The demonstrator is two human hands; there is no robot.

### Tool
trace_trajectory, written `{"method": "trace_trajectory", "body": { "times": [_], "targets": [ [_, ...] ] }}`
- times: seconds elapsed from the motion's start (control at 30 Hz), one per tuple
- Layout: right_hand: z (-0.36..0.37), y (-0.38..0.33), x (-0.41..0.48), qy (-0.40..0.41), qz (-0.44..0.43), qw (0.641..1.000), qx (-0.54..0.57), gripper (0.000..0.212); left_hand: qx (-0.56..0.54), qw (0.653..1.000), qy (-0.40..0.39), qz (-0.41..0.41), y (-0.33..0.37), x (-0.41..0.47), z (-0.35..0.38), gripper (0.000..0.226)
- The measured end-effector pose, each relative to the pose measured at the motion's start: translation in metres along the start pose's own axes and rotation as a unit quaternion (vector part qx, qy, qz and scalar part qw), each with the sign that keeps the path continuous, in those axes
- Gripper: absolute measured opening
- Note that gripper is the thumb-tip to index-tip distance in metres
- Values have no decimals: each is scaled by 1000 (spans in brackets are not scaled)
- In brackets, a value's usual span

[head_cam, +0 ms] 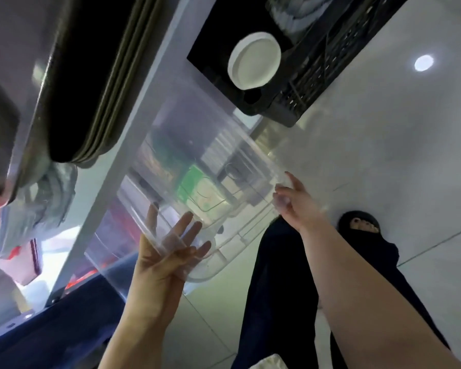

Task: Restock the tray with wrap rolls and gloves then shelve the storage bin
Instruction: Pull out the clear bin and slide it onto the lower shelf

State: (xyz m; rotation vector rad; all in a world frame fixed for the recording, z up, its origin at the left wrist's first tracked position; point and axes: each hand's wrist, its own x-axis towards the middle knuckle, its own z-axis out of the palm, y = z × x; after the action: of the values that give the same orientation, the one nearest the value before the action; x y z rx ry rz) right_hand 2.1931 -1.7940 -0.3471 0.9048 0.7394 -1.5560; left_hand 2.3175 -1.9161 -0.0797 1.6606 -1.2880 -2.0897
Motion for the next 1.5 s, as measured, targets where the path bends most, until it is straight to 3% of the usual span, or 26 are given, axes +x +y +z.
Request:
{"method": "trace_trajectory", "body": {
  "times": [0.2,0.37,0.5,0.67,0.9,1.0,1.07,1.23,1.3,1.4,1.5],
  "targets": [
    [-4,-35,-43,9,-15,993,-120,62,-36,997,-66,-31,-4,-19,-31,94],
    [10,-75,-81,-70,-13,989,-132,61,-139,985,-95,-49,-18,-32,-60,95],
    [24,-80,-119,-87,-32,983,-159,70,-151,988,-15,-18,-32,-47,-72,74],
    [45,-61,-162,-90,-55,968,-228,81,-94,978,187,4,-43,-72,-84,58],
    [83,-15,-193,-126,-142,929,-317,79,-170,957,234,36,-73,-102,-129,36],
    [110,25,-195,-116,-182,906,-364,78,-196,929,314,30,-83,-108,-158,22],
    [126,54,-191,-103,-208,891,-391,76,-179,918,354,16,-89,-106,-179,24],
    [144,101,-164,-3,-284,821,-496,67,-41,962,269,-17,-95,-83,-230,43],
    [136,106,-154,20,-279,791,-544,61,9,966,259,-13,-99,-73,-241,46],
    [126,108,-146,44,-271,751,-600,58,-8,962,274,-10,-109,-71,-241,46],
    [123,104,-147,47,-276,769,-575,61,-73,960,269,-15,-122,-75,-233,47]
  ]
}}
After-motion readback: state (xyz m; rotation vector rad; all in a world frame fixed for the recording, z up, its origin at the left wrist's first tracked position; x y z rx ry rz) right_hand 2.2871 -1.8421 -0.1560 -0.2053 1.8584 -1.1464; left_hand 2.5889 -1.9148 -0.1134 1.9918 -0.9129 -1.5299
